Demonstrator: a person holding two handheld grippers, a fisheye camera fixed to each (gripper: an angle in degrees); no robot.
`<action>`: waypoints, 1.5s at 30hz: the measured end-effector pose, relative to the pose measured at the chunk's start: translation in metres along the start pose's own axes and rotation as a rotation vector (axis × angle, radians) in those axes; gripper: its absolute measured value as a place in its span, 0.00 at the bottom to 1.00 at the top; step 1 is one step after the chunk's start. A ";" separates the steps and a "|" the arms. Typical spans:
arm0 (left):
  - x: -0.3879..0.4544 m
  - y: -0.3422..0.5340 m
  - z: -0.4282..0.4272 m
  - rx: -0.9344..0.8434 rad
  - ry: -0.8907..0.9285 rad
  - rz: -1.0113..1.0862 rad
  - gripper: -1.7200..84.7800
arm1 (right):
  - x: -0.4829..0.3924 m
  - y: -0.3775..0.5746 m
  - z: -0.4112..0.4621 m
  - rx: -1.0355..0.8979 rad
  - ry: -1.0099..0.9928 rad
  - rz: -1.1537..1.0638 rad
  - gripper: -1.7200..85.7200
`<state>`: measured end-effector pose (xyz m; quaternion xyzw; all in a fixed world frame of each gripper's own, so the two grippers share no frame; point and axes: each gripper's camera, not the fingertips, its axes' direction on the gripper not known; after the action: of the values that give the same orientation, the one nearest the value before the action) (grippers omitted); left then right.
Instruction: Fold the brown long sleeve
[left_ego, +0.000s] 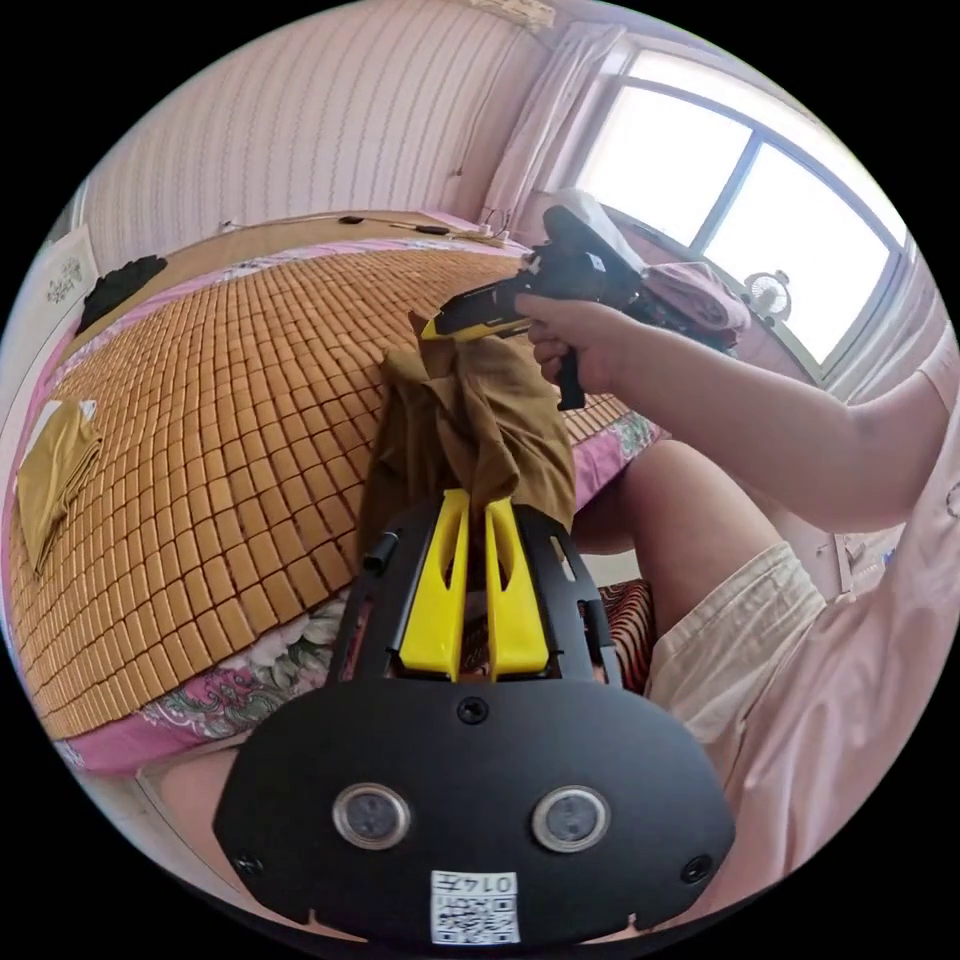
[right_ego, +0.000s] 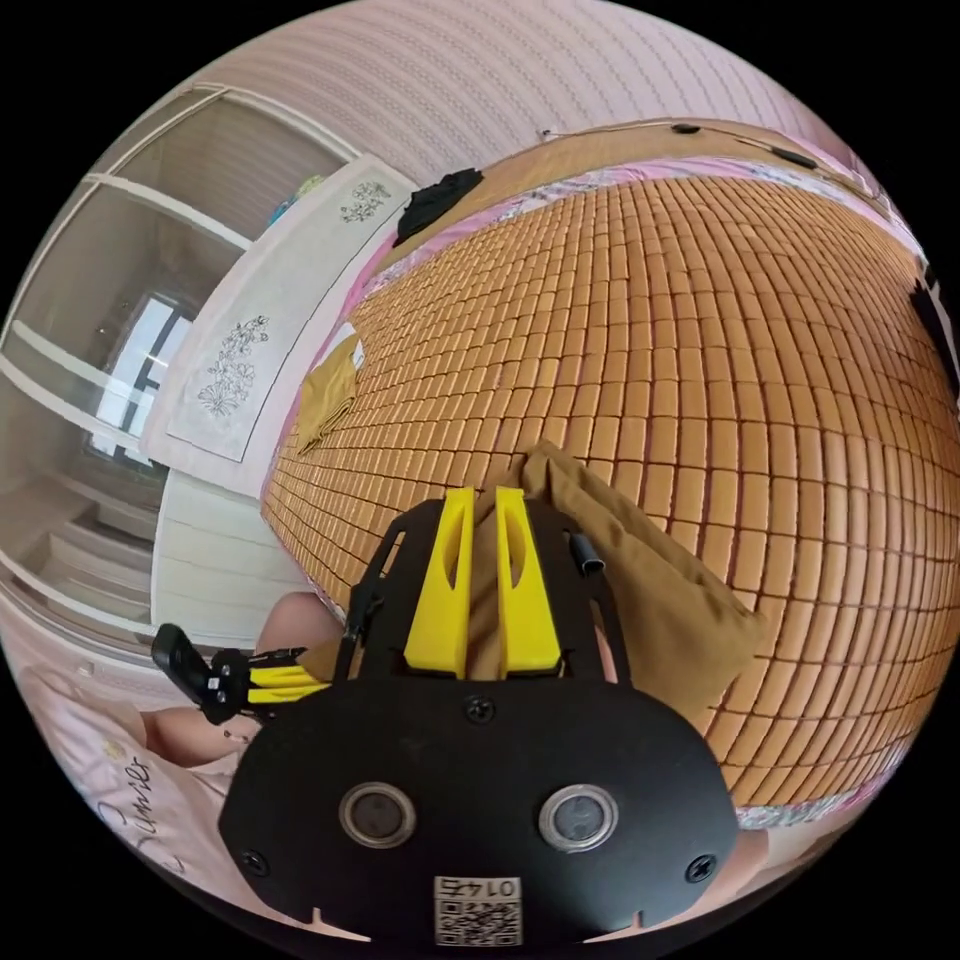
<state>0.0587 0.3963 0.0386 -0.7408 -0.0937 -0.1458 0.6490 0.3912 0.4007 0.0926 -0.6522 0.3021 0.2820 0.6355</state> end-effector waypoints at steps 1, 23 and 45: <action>-0.008 -0.003 0.003 -0.025 0.007 -0.038 0.02 | -0.002 -0.001 -0.002 0.004 0.005 -0.013 0.06; -0.023 -0.075 0.056 -0.177 -0.079 -0.088 0.08 | -0.041 -0.099 0.072 -0.270 0.276 -0.301 0.03; -0.005 -0.075 0.083 -0.159 -0.021 -0.083 0.15 | -0.035 -0.067 0.047 -0.283 0.141 -0.441 0.05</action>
<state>0.0375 0.4894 0.0976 -0.7870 -0.1191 -0.1719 0.5805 0.4198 0.4498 0.1616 -0.8026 0.1540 0.1302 0.5614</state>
